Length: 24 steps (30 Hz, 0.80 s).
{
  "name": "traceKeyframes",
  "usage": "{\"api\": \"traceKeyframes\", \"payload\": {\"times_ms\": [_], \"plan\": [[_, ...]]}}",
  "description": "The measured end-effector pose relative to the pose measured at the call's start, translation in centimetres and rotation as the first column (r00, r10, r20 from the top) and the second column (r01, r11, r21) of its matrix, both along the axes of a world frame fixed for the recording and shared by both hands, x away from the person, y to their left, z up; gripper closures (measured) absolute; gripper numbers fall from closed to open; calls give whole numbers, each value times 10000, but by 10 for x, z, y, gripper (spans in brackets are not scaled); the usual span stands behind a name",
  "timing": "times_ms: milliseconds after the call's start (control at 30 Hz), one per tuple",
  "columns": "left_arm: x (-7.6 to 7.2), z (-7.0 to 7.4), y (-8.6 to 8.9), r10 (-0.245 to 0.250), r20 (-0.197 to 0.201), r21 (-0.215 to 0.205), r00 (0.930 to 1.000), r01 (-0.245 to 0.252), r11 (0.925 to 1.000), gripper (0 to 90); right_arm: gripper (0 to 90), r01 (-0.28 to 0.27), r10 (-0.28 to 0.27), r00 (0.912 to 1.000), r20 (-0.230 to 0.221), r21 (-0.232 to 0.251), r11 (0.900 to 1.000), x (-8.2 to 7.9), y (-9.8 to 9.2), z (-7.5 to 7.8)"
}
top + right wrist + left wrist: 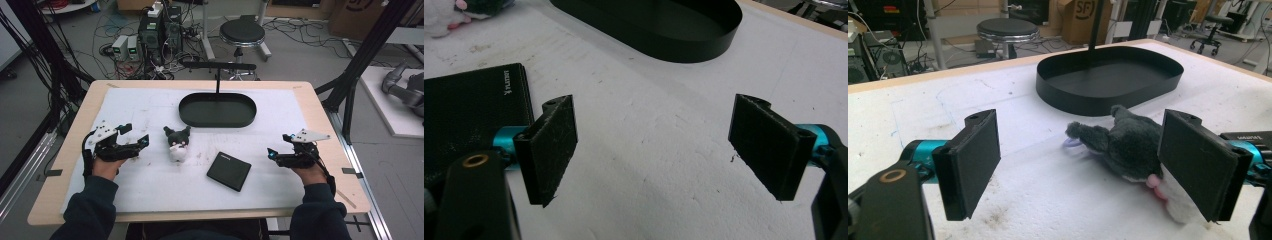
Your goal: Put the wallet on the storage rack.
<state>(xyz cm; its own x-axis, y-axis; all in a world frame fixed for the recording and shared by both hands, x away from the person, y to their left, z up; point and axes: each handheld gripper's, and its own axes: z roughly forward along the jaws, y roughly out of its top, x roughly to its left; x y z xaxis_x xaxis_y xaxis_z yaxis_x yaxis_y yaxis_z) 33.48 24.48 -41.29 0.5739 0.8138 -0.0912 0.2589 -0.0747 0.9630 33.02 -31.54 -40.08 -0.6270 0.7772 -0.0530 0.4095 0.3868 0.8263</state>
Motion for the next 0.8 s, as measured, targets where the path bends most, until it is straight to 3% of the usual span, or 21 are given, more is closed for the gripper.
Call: {"api": "traceKeyframes", "payload": {"times_ms": [167,400,567,667,800], "plan": [[3,-1,-1,47,32,0,10000,-47,10000,175,200,-105,107,9999,-65,216,9997,-1,-1,-1],[3,-1,-1,65,64,-35,10000,-65,10000,179,201,-502,507,9979,-395,156,9986,-5,5,-7],[3,-1,-1,-3,74,9,10000,3,10000,179,200,-575,582,9977,-341,195,9982,-6,8,-6],[3,-1,-1,-9,-8,59,10000,10,10000,179,200,-739,742,9961,-478,72,9972,-6,16,-8],[1,-2,-2,-80,-43,108,10000,80,9999,185,201,-1332,1328,9874,-865,14,9911,-8,39,-16]]}}
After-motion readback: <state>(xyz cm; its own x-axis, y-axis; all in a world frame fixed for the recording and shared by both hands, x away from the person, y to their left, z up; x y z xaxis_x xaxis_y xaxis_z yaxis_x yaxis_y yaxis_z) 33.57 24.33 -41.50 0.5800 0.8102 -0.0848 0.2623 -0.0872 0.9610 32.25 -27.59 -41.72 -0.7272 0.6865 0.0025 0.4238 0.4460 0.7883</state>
